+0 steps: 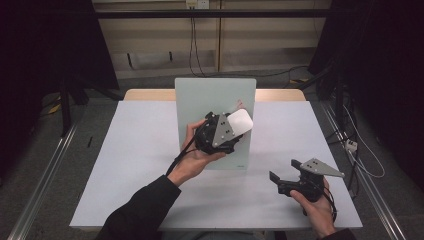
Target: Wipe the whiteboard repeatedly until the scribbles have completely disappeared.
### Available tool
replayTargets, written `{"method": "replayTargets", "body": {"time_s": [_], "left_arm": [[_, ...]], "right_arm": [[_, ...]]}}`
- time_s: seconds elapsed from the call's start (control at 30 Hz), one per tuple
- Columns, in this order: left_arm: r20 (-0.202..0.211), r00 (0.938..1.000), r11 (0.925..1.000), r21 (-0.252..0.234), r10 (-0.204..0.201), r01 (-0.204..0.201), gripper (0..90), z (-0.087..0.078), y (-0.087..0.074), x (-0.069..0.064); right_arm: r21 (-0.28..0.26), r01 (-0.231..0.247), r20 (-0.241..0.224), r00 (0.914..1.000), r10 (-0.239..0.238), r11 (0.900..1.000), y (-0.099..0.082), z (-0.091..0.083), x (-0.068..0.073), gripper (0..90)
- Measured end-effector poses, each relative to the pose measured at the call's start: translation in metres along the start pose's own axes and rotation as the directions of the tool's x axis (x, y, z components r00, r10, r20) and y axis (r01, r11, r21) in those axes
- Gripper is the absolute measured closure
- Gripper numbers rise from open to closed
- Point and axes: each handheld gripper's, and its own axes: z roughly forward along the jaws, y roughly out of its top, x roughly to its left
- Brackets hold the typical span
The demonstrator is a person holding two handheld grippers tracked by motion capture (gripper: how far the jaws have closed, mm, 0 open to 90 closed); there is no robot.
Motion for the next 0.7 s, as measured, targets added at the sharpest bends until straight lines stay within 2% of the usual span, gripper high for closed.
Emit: {"method": "replayTargets", "body": {"time_s": [0.13, 0.27, 0.43, 0.6, 0.7], "left_arm": [[0.019, 0.9997, 0.9997, 0.018, 0.016, -0.016, 31.1, 0.003, -0.006, -0.009], [0.026, 0.9997, 0.9997, 0.024, 0.003, -0.003, 31.1, 0.003, -0.002, -0.006], [-0.008, 0.9999, 0.9999, 0.009, 0.007, -0.007, 31.1, -0.001, 0.013, 0.011], [-0.046, 0.9989, 0.9998, -0.017, -0.008, 0.007, 31.1, -0.005, 0.029, 0.030], [-0.078, 0.9969, 0.9995, -0.032, -0.006, 0.003, 31.1, -0.005, 0.036, 0.036]], "right_arm": [[0.000, 0.001, 0.000, 1.0000, -0.001, 1.0000, 0.000, 0.000, 0.000, 7.2], [0.000, 0.001, 0.000, 1.0000, -0.001, 1.0000, 0.000, 0.000, 0.000, 7.2], [0.000, -0.001, 0.000, 1.0000, 0.001, 1.0000, 0.000, 0.000, 0.000, 7.2], [0.000, -0.001, -0.001, 1.0000, 0.001, 1.0000, 0.000, 0.000, 0.000, 7.2], [0.001, 0.003, -0.003, 1.0000, -0.003, 1.0000, 0.000, 0.000, 0.000, 7.2]]}}
